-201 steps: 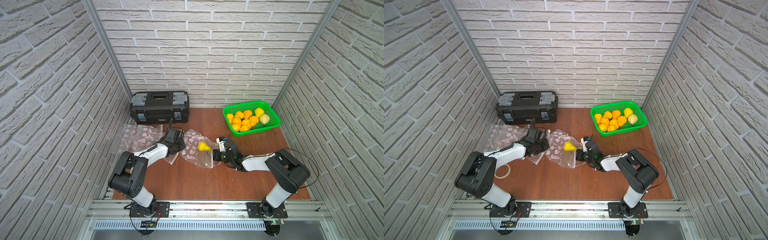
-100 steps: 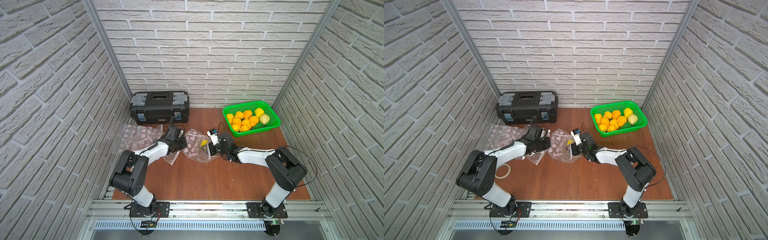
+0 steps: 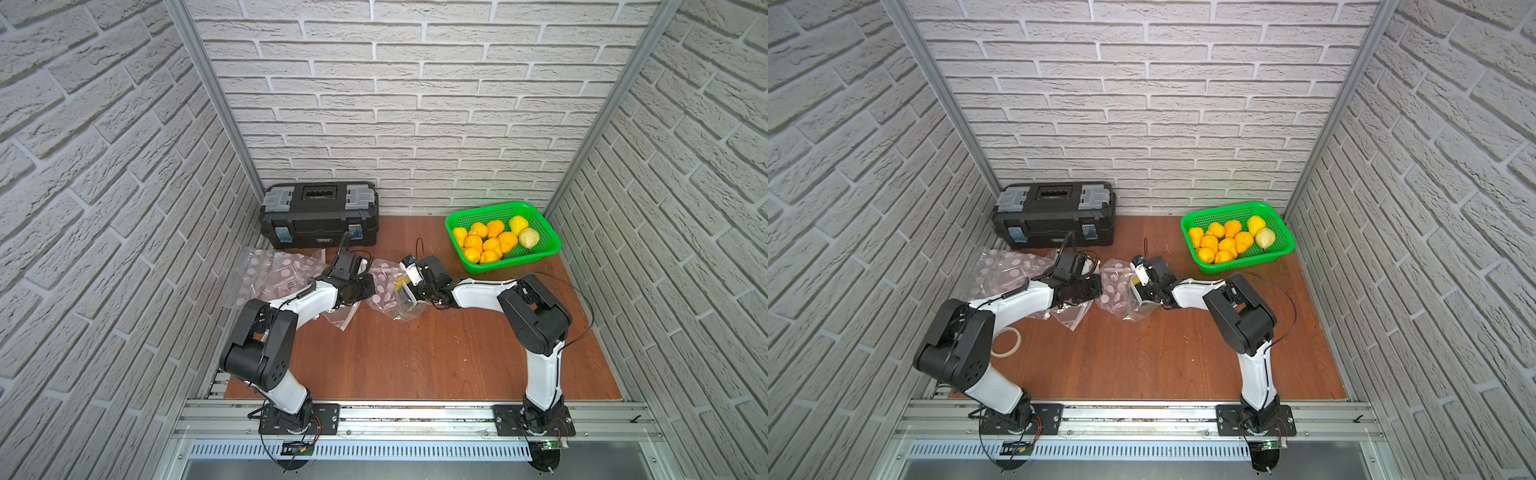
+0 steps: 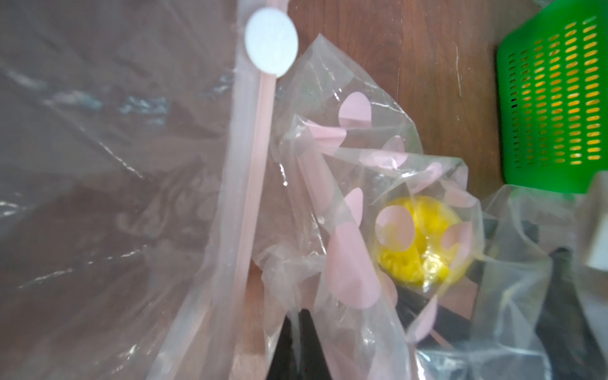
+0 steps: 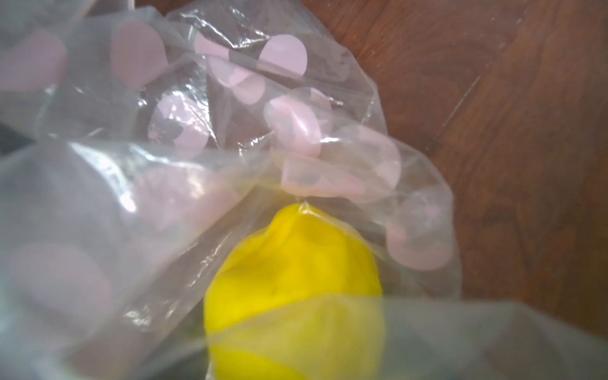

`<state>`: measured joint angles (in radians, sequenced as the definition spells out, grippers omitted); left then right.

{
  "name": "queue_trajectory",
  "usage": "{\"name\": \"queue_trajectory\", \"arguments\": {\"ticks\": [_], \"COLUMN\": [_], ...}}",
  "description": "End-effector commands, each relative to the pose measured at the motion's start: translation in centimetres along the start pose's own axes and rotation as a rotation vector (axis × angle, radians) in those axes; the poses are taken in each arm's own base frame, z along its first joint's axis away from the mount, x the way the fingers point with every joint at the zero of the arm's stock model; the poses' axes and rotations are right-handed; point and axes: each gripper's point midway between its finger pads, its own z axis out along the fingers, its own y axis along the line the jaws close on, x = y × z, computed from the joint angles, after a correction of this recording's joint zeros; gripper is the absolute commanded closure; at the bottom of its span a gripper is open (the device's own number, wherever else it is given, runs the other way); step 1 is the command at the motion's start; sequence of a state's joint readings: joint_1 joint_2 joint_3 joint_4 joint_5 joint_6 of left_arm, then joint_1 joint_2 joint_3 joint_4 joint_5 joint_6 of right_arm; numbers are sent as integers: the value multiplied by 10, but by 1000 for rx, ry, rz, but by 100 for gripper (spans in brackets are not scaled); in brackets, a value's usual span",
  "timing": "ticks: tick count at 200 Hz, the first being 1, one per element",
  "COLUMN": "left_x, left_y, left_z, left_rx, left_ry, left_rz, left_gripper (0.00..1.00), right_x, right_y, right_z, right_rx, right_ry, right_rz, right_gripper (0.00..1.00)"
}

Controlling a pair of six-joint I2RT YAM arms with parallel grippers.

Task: Open the zip-top bag and take out the pear
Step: Pick up the pear from the zipper food storage bag.

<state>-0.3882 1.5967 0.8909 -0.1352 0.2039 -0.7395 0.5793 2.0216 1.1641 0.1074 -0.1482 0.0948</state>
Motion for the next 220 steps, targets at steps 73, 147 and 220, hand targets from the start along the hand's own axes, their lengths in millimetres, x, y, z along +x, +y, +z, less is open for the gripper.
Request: {"name": "queue_trajectory", "arguments": {"ticks": [73, 147, 220], "left_x": [-45, -68, -70], "left_y": [9, 50, 44], "left_z": [17, 25, 24], "left_rx": [-53, -143, -119], "left_ry": [-85, -125, -140], "left_rz": [-14, -107, -109], "left_gripper": [100, 100, 100], "right_x": [34, 73, 3], "right_y": [37, 29, -61], "right_z": [-84, -176, -242], "right_rx": [-146, -81, 147], "right_ry": [135, 160, -91], "right_rz": [144, 227, 354], "right_gripper": [71, 73, 74]}}
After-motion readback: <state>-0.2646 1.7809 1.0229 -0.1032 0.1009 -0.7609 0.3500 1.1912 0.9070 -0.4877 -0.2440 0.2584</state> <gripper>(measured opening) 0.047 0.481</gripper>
